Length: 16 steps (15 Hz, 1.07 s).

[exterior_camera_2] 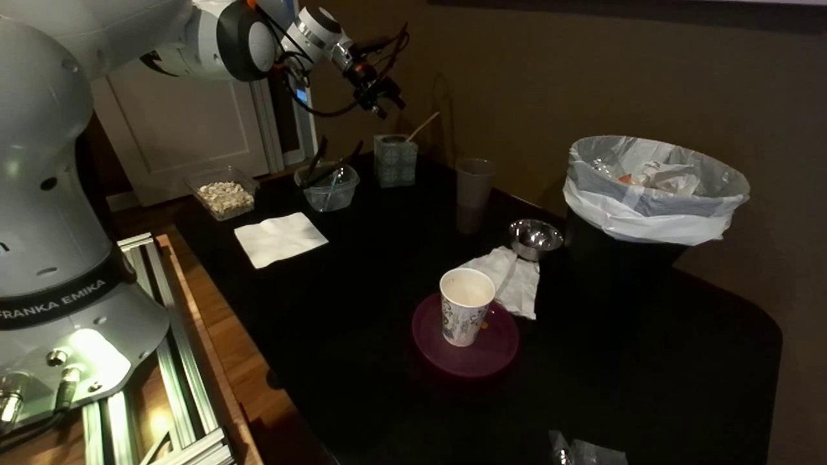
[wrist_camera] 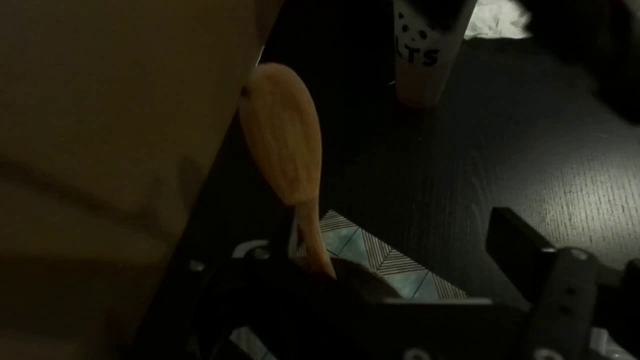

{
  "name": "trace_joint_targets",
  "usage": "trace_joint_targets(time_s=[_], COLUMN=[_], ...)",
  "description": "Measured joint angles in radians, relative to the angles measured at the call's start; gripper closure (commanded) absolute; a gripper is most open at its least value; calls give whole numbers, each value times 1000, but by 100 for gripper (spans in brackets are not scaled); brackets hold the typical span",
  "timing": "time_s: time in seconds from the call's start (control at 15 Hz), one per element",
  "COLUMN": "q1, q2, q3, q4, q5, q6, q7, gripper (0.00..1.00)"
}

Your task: Place the wooden spoon in the box

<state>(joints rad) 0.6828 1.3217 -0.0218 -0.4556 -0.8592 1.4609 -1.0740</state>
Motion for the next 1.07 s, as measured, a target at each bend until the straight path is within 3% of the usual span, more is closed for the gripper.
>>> trace_joint_targets(time_s=[0.2, 0.6, 1.07], q1=[-20, -46, -114], q2=[-73, -206, -236], q3=[4, 18, 53], q4=[12, 11, 9], q5=[92, 300, 544], q6=[26, 185, 418], q7=[-6, -44, -31], gripper=[0, 0, 0])
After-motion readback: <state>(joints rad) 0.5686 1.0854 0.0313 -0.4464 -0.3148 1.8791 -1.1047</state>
